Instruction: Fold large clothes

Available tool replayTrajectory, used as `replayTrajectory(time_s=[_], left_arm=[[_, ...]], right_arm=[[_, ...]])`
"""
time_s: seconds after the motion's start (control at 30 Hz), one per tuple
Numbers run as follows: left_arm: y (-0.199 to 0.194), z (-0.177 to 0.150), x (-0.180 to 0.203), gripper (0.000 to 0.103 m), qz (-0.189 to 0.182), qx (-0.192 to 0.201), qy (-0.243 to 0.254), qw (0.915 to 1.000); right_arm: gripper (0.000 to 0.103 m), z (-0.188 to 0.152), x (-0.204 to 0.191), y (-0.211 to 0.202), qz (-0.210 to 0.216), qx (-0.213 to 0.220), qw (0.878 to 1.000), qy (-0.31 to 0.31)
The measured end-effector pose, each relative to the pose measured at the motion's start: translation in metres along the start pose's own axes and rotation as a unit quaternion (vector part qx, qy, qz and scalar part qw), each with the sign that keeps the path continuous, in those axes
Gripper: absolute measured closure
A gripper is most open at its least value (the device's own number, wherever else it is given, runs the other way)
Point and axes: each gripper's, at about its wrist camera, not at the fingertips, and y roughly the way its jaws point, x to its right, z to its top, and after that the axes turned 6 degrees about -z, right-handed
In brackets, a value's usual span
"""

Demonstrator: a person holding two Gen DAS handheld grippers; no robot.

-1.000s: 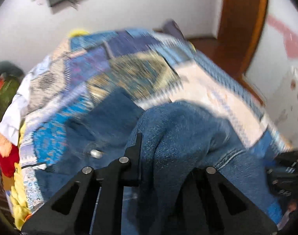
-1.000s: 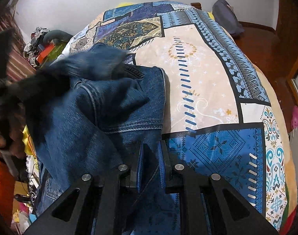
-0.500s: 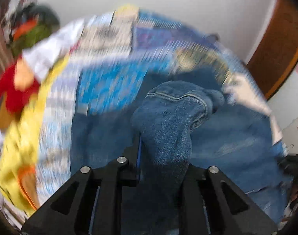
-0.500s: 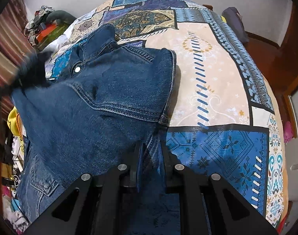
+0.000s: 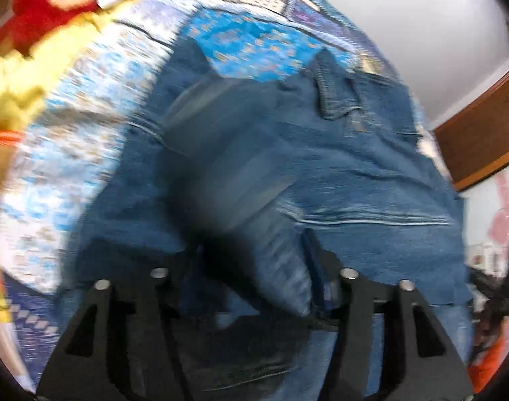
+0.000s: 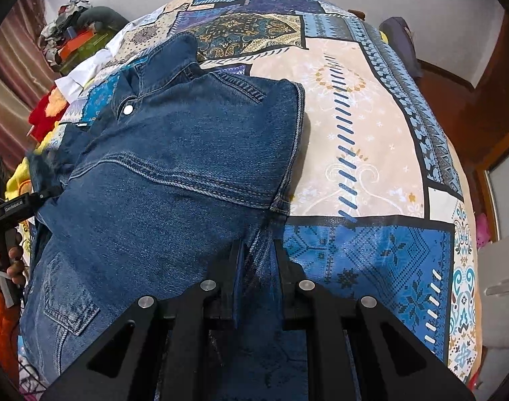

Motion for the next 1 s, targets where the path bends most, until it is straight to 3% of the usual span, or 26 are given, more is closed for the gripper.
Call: replayTrajectory(time_s=[0.17, 0.3, 0.37, 0.4, 0.57, 0.7, 0.8, 0.87, 1.0], left_arm=[[0.000, 0.007, -0.021, 0.044, -0.014, -0.014, -0.020, 0.9996], [-0.005, 0.022, -0.026, 0.044, -0.021, 0.003, -0.037, 0.9991], [-0.003, 0.033, -0.022, 0.053, 0.002, 0.007, -0.024, 0.9997], [-0.003, 0.035, -0.018, 0.071, 0.030, 0.009, -0.005, 0.9995], [-0.017, 0.041, 0.017, 0.074, 0.096, 0.051, 0.074, 0.9913], [-0.057, 0.048, 0.048, 0.074, 0.113, 0.131, 0.128, 0.9767], [-0.076, 0.056, 0.056, 0.074, 0.124, 0.166, 0.148, 0.9670], [-0.075, 0.060, 0.052, 0.074, 0.129, 0.166, 0.152, 0.9658], [-0.048, 0.056, 0.031, 0.074, 0.134, 0.116, 0.149, 0.9728]], right_arm=[[0.091, 0.003, 0.007, 0.000, 0.017, -0.008, 1.000, 0.015], [0.091, 0.009, 0.016, -0.010, 0.035, -0.003, 0.999, 0.037], [0.091, 0.013, 0.021, -0.020, 0.041, 0.013, 0.998, 0.045], [0.091, 0.016, 0.023, -0.024, 0.045, 0.020, 0.998, 0.048], [0.091, 0.036, 0.028, -0.041, 0.056, 0.055, 0.995, 0.067], [0.091, 0.051, 0.015, -0.040, 0.048, 0.060, 0.996, 0.044], [0.091, 0.057, -0.002, -0.023, 0.042, 0.044, 0.998, 0.022], [0.091, 0.055, -0.016, -0.003, 0.016, 0.020, 1.000, -0.005], [0.092, 0.046, -0.033, 0.006, -0.047, 0.048, 0.996, -0.055]])
